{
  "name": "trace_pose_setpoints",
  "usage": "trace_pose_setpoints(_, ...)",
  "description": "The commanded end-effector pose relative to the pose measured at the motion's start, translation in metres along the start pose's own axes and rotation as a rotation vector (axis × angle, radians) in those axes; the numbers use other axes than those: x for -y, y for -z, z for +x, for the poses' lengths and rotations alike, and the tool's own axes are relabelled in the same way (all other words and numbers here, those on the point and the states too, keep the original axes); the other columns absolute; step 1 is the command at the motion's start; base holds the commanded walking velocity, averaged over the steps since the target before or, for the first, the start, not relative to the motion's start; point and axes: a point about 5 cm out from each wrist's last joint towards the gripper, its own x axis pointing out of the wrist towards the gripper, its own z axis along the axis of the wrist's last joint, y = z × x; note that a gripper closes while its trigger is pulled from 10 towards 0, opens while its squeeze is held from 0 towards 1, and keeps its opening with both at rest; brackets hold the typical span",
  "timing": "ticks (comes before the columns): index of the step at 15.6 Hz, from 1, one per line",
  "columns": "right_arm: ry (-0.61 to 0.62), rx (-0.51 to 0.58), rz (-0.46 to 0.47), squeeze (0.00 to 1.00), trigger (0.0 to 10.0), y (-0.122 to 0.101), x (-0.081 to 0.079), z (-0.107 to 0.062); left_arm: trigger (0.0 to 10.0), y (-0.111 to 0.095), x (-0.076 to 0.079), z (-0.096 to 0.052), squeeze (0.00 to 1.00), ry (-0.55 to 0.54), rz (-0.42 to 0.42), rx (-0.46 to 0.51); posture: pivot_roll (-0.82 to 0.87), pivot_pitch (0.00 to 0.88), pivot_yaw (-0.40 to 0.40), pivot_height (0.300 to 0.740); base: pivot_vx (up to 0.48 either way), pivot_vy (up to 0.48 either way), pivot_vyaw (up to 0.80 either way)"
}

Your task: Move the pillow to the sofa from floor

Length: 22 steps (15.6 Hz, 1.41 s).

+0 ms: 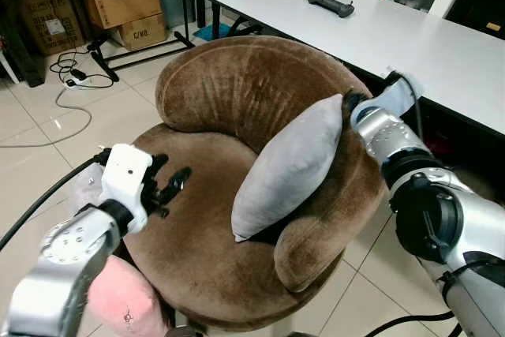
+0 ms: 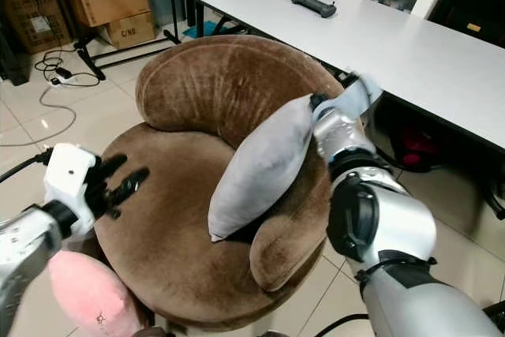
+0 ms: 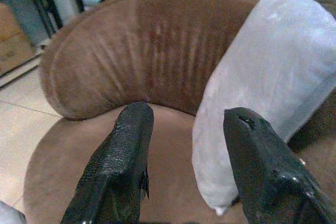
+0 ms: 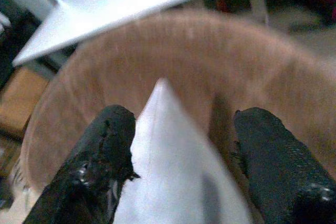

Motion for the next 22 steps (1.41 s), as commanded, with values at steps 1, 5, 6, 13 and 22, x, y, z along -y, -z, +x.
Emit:
trace_pose_setpoints(1,0.008,0.122,-0.082,0.00,10.0,-0.023,0.003,0.000,10.0,-0.001,0.005,0.005,0.00,-0.016,0.007,0.015,0.06,0.000,-0.054,0.740,0.000,0.000,0.00)
trace_pose_setpoints(5,-0.386,0.301,-0.392,0.00,10.0,-0.015,0.026,-0.042,10.0,-0.004,0.015,0.010,0.00,-0.156,-0.009,0.111,0.04,0.000,-0.040,0.740,0.000,0.000,0.00)
trace_pose_setpoints(6,-0.410,0.308,-0.429,0.00,10.0,0.000,0.043,-0.071,10.0,-0.001,0.013,0.004,0.00,-0.229,-0.013,0.119,0.03,0.000,-0.033,0.740,0.000,0.000,0.00)
trace_pose_setpoints(13,-0.439,0.143,-0.562,0.00,10.0,0.045,0.054,-0.113,10.0,0.009,0.017,0.003,0.00,-0.281,0.004,0.102,0.04,0.000,-0.062,0.740,0.000,-0.049,0.00)
trace_pose_setpoints(22,-0.468,0.138,-0.605,0.00,10.0,0.049,0.052,-0.112,10.0,0.012,0.017,0.001,0.00,-0.304,0.001,0.116,0.05,0.000,-0.096,0.740,-0.125,0.000,0.00)
